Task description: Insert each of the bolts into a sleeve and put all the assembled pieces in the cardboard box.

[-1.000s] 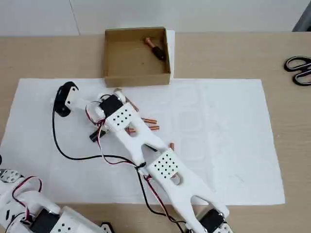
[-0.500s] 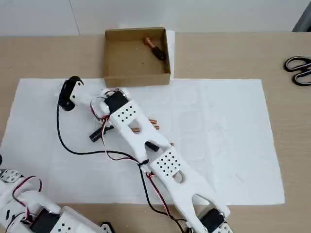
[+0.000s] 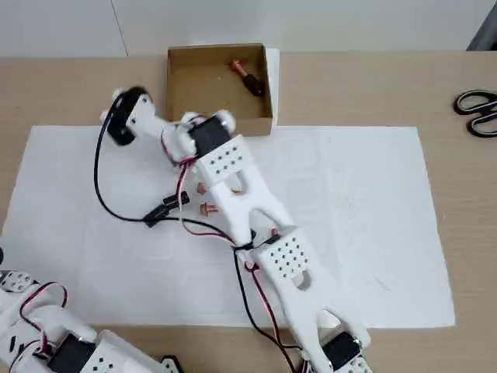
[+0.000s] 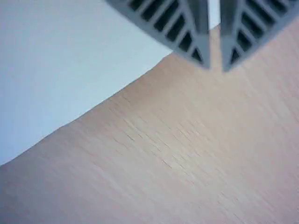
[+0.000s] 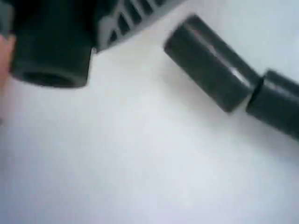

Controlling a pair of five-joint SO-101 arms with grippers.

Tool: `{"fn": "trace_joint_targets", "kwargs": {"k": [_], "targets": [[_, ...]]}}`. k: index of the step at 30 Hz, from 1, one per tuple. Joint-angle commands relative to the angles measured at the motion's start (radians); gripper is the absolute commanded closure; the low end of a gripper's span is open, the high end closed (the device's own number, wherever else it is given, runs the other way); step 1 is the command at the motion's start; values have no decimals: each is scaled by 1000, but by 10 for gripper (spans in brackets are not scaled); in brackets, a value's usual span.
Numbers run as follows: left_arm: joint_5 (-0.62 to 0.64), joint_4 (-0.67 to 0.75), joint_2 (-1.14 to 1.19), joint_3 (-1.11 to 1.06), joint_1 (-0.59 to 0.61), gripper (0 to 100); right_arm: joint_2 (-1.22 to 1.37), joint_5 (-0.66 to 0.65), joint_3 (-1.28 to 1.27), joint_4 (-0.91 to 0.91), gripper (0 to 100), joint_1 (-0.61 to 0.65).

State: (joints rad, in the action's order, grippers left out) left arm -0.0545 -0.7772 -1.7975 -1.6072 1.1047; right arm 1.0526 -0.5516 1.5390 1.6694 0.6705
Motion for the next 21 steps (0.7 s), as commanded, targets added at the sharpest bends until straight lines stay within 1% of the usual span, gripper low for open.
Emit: {"fn": "trace_joint_targets", "kwargs": {"k": [1, 4, 9, 13, 15, 17, 18, 21], "targets": [[2, 2, -11, 45, -2, 994, -156, 11, 5, 31, 995, -64], [2, -3, -11, 45, -2, 994, -211, 92, -69, 33, 995, -143], [0, 2, -11, 45, -14, 994, -315, 201, -338, 28, 995, -262], [-2, -2, -11, 45, -75, 994, -387, 404, -476, 25, 995, -344], [2, -5, -11, 45, -138, 994, -404, 528, -529, 25, 995, -390], [3, -35, -11, 48, -244, 994, -407, 614, -574, 25, 995, -426], [3, -64, -11, 58, -310, 994, -404, 634, -591, 25, 995, -441], [3, -189, -6, 124, -534, 994, -378, 638, -635, 25, 995, -452]]}}
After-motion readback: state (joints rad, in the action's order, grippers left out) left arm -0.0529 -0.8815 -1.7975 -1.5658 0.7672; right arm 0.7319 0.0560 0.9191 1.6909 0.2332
